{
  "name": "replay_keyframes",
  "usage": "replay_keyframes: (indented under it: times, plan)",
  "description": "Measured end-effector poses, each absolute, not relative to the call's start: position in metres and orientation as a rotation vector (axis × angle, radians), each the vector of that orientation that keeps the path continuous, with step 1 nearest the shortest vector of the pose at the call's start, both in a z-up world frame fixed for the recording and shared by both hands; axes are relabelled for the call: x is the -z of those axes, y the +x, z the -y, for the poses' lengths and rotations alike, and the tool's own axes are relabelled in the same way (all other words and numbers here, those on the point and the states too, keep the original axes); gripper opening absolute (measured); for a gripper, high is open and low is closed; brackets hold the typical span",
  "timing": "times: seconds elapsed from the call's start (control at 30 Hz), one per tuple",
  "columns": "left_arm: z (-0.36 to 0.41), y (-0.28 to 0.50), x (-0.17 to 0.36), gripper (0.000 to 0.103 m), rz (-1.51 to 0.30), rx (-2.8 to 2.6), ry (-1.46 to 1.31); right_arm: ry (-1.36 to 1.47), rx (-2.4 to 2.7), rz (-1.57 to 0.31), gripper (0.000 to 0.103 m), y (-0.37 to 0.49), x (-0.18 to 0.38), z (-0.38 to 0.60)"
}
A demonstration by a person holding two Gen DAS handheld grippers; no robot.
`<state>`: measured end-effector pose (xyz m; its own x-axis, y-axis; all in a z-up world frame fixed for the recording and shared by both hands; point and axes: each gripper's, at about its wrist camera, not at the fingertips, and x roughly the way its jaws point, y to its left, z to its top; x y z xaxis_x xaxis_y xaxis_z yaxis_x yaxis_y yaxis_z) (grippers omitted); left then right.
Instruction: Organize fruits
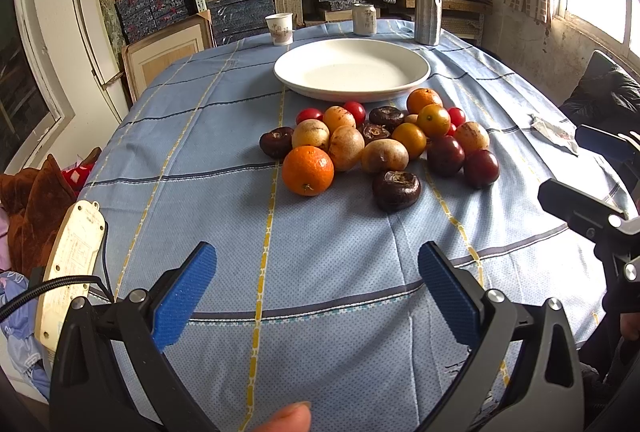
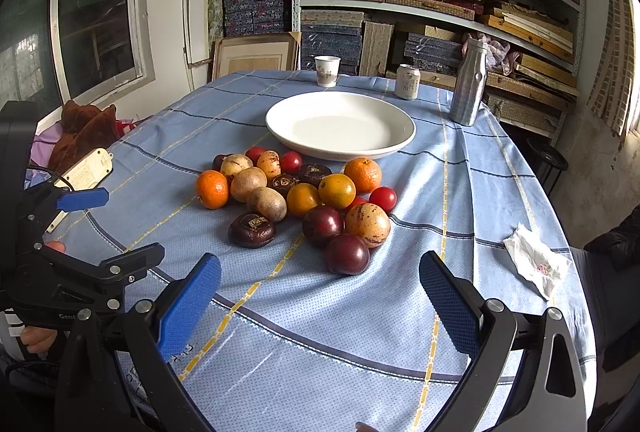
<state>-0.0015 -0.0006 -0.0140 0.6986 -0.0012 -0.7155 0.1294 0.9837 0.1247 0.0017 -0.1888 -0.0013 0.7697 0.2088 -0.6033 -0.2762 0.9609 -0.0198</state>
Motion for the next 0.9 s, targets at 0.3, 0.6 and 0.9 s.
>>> replay_keyframes:
  times: [0.3,0.6,0.9]
  plan:
    - [0.002,-0.003,0.015,0.099,-0.797,0.074,0.169,-0.107,-0.265,-0.644,0.100,0.002,0.003,0.188]
    - [-0.017,0.007,0.023,0.099,-0.816,0.072,0.159,-0.121,-0.332,-0.728,0.100,0.013,0.022,0.186]
    - [-0.038,0.054,0.050,0.099,-0.933,0.143,0.159,-0.014,-0.443,-0.858,0.100,0.047,0.062,0.213]
